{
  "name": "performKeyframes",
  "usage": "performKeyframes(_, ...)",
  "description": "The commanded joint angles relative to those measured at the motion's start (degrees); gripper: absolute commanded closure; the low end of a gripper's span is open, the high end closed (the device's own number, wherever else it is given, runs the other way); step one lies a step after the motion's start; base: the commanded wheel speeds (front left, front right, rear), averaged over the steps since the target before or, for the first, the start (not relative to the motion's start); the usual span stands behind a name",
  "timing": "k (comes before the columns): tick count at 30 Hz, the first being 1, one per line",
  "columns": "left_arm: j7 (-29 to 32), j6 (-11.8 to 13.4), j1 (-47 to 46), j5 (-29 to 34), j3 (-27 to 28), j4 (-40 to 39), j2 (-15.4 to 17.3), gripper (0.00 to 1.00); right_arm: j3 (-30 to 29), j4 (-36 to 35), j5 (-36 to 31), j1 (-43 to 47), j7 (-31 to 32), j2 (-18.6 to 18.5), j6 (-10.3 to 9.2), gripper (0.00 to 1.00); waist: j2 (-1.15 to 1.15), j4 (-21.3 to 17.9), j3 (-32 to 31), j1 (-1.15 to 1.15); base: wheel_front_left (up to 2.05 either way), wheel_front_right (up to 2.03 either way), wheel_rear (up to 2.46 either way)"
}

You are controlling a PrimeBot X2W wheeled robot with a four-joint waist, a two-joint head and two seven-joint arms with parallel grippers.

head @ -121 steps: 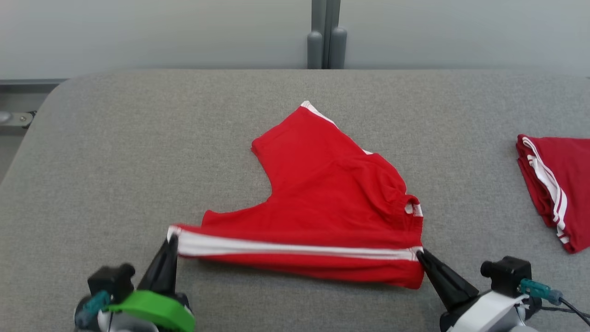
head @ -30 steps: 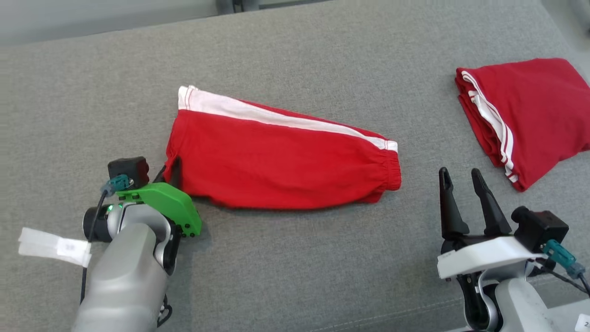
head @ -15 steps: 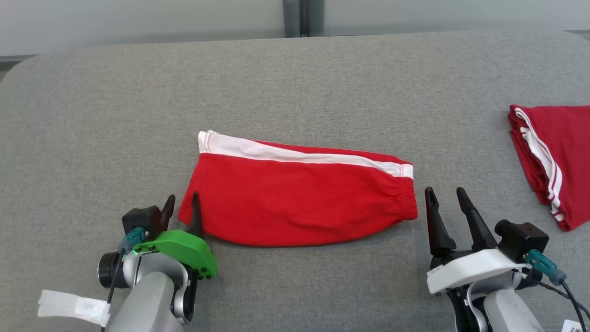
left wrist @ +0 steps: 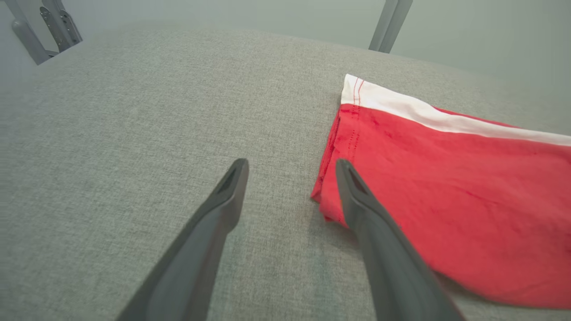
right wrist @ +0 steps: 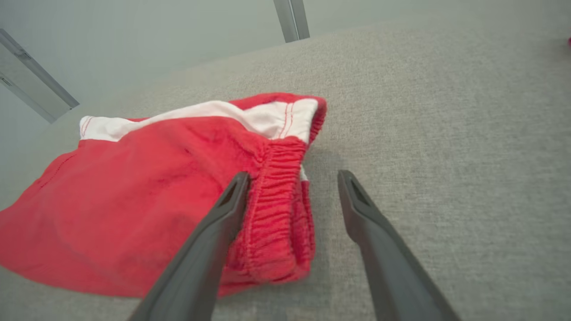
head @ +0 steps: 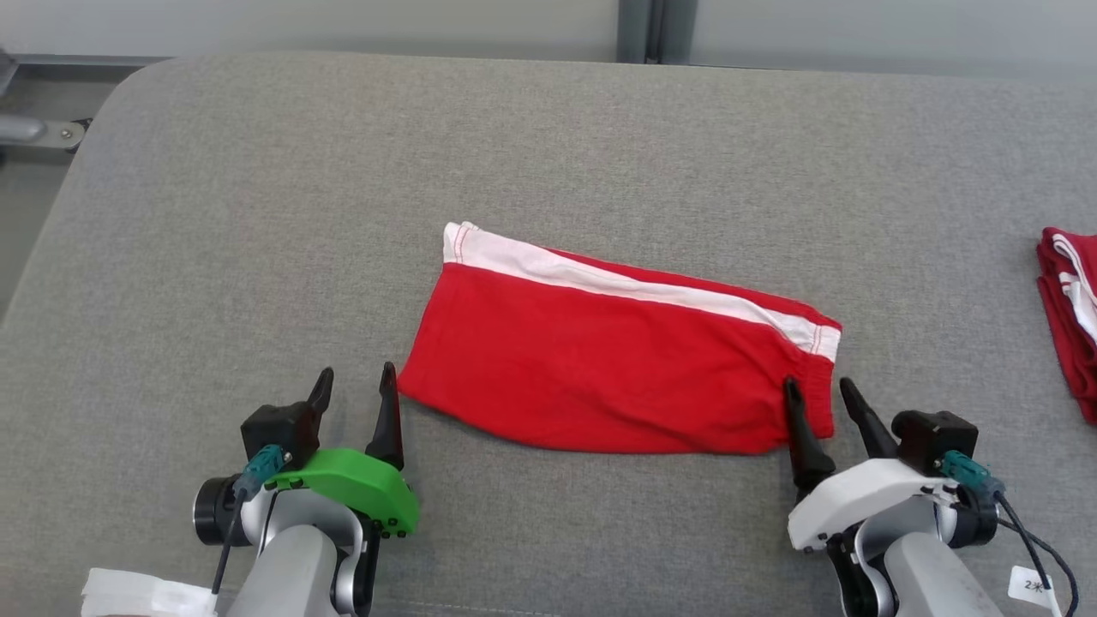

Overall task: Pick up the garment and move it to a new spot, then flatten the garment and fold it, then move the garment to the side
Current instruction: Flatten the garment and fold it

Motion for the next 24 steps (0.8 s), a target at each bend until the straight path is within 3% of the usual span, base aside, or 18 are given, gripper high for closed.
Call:
performKeyframes(1,-0.2,0.0,0.8,0.9,0.4,-0.6,-0.1,0.00,0.2,2.6,0.2,-1.0,-0.1,-0.2,-0.06,0.00,0.00,1.6,0.7,0.00,0.00,0.00,0.00)
performKeyframes(11,-0.2,-0.4,2.1,4.4,1.5,-5.0,-0.5,0.00,0.2,14.0,3.6,-4.8,0.1,-0.1,-0.08,0.00,0.00,4.1,1.8,0.00,0.00,0.00,0.00)
performKeyframes(12,-0.2,-0.5,2.4,4.5,1.6,-5.3,-0.5,0.00,0.8,14.6,4.1,-5.0,0.3,-0.1,-0.08,0.21,0.00,4.2,1.9,0.00,0.00,0.00,0.00)
performKeyframes(13,-0.2,-0.7,2.6,4.8,1.7,-5.4,-0.5,0.00,1.3,15.2,4.5,-5.1,0.3,0.0,-0.08,0.69,0.00,4.3,1.9,0.00,0.00,0.00,0.00)
performKeyframes(14,-0.2,-0.7,2.8,4.9,1.8,-5.6,-0.5,0.00,1.8,15.6,4.9,-5.3,0.4,0.1,-0.08,1.00,0.00,4.4,1.9,0.00,0.00,0.00,0.00)
performKeyframes(24,-0.2,-1.0,4.4,6.6,3.4,-6.9,-0.6,0.00,-3.1,12.1,5.7,-4.4,0.0,-0.9,-0.10,1.00,0.00,3.4,0.7,0.00,0.00,0.00,0.00)
